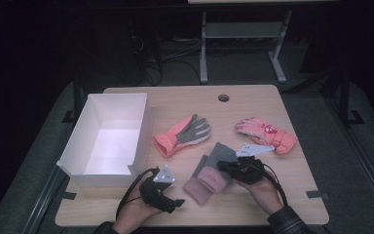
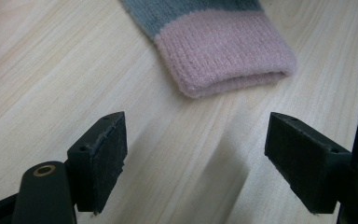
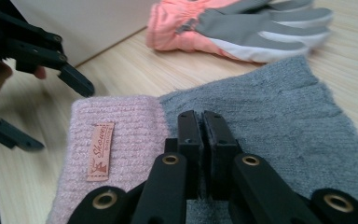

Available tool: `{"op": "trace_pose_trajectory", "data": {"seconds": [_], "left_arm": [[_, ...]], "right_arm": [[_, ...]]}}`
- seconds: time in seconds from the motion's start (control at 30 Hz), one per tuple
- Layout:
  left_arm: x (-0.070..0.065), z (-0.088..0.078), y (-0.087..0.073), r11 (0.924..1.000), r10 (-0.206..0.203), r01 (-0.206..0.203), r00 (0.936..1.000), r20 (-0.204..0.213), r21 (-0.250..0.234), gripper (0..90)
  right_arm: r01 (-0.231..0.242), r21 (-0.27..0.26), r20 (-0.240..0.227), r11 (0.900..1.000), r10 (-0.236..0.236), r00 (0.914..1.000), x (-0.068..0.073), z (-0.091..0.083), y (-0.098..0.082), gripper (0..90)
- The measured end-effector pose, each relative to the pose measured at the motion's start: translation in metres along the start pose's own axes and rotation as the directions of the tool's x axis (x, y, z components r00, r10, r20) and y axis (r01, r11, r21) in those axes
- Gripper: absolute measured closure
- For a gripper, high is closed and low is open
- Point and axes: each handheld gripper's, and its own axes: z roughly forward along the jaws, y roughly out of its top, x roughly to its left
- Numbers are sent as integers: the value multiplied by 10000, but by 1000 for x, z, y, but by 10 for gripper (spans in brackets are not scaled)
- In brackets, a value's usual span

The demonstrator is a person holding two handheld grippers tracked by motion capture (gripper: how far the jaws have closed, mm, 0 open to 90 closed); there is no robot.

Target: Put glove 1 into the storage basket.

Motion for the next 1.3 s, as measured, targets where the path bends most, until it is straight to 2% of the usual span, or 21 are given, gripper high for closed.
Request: {"op": "trace_pose_trajectory", "data": {"seconds": [0.07, 0.1, 0.43, 0.83, 0.87, 0.93, 0.97, 1.03, 1.13, 1.17, 1.3], "left_arm": [[-1, 0, 0, 10000, 16, -16, 10000, 5, 6, 207], [-1, 0, 0, 10000, 22, -22, 10000, 0, 18, 207], [-1, -1, 0, 10000, -4, 4, 10000, 46, -2, 207], [-2, 0, -1, 10000, -70, 69, 9999, 114, 63, 208], [-2, 0, -1, 10000, -69, 68, 9999, 119, 72, 208], [-1, 0, 0, 9999, -47, 46, 9999, 126, 117, 208], [-1, 0, 0, 9999, -59, 57, 9999, 119, 101, 208], [-1, 0, 0, 9999, -77, 76, 9999, 126, 91, 208], [-1, 0, 0, 9997, -217, 218, 9997, 127, -52, 213], [-1, 0, 0, 10000, -96, 96, 9999, 125, -12, 214], [0, -2, 1, 10000, -80, 80, 9999, 97, -54, 212]], "right_arm": [[27, -32, -17, 10000, -27, 10000, 3, 3, 1, 868], [-28, -14, 34, 10000, 28, 10000, 10, 9, 3, 868], [-119, 245, 22, 9996, 118, 9999, 25, 29, 0, 867], [-289, 572, 228, 9979, 276, 9994, 28, 36, -7, 862], [-417, 651, 179, 9970, 406, 9990, 28, 37, -8, 854], [-471, 729, 211, 9962, 457, 9987, 28, 40, -10, 793], [-366, 717, 214, 9968, 352, 9992, 26, 41, -10, 688], [-360, 671, 247, 9971, 344, 9991, 26, 40, -10, 654], [-267, 496, 266, 9984, 254, 9993, 21, 33, -8, 546], [-269, 507, 303, 9984, 254, 9992, 21, 31, -7, 501], [-85, 595, 607, 9982, 49, 9981, 12, 22, -8, 342]]}}
